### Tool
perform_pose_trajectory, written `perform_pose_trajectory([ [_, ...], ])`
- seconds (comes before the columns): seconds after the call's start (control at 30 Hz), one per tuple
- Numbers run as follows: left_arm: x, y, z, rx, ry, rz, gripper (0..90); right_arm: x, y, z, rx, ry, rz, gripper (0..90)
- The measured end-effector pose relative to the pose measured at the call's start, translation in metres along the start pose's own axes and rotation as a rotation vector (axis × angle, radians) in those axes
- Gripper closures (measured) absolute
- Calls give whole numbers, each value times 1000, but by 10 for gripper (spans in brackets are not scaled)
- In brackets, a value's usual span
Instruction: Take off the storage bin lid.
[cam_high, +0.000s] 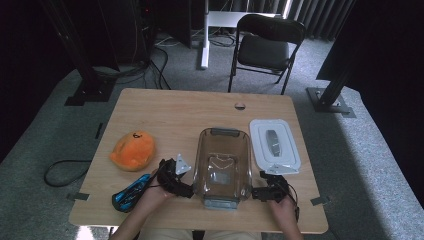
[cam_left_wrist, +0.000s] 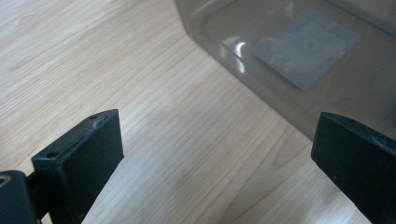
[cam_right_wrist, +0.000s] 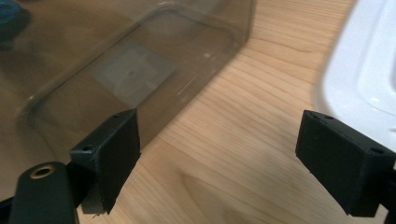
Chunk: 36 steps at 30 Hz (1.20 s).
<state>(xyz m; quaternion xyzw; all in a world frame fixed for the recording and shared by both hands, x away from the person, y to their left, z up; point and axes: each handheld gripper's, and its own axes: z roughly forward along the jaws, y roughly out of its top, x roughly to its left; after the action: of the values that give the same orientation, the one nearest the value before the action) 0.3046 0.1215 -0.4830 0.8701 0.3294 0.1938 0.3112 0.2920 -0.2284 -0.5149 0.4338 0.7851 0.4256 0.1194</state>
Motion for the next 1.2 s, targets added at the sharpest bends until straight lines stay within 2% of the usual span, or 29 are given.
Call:
perform_pose_trajectory([
  [0.27, 19, -8, -12, -22, 40, -27, 29, 15, 3, 9, -3, 12, -15, 136],
  [0.37, 31, -12, -21, -43, 65, -69, 40, 20, 4, 11, -10, 9, -24, 135],
  [0.47, 41, -15, -26, -58, 61, -112, 39, 23, 5, 14, -13, 33, -15, 126],
  [0.67, 58, -21, -38, -88, 138, -145, 39, 32, 8, 20, -11, 25, -42, 127],
  [0.73, 64, -23, -42, -69, 166, -147, 39, 34, 10, 23, -10, 33, -52, 127],
  [0.83, 70, -25, -46, -68, 180, -166, 39, 37, 13, 27, -4, 42, -63, 127],
  [0.93, 76, -27, -50, -56, 203, -167, 39, 41, 16, 31, -3, 46, -78, 127],
  [1.07, 83, -31, -56, -53, 204, -181, 39, 46, 20, 38, -3, 42, -96, 126],
  [1.2, 86, -35, -59, -42, 213, -174, 39, 52, 23, 45, -1, 48, -108, 127],
])
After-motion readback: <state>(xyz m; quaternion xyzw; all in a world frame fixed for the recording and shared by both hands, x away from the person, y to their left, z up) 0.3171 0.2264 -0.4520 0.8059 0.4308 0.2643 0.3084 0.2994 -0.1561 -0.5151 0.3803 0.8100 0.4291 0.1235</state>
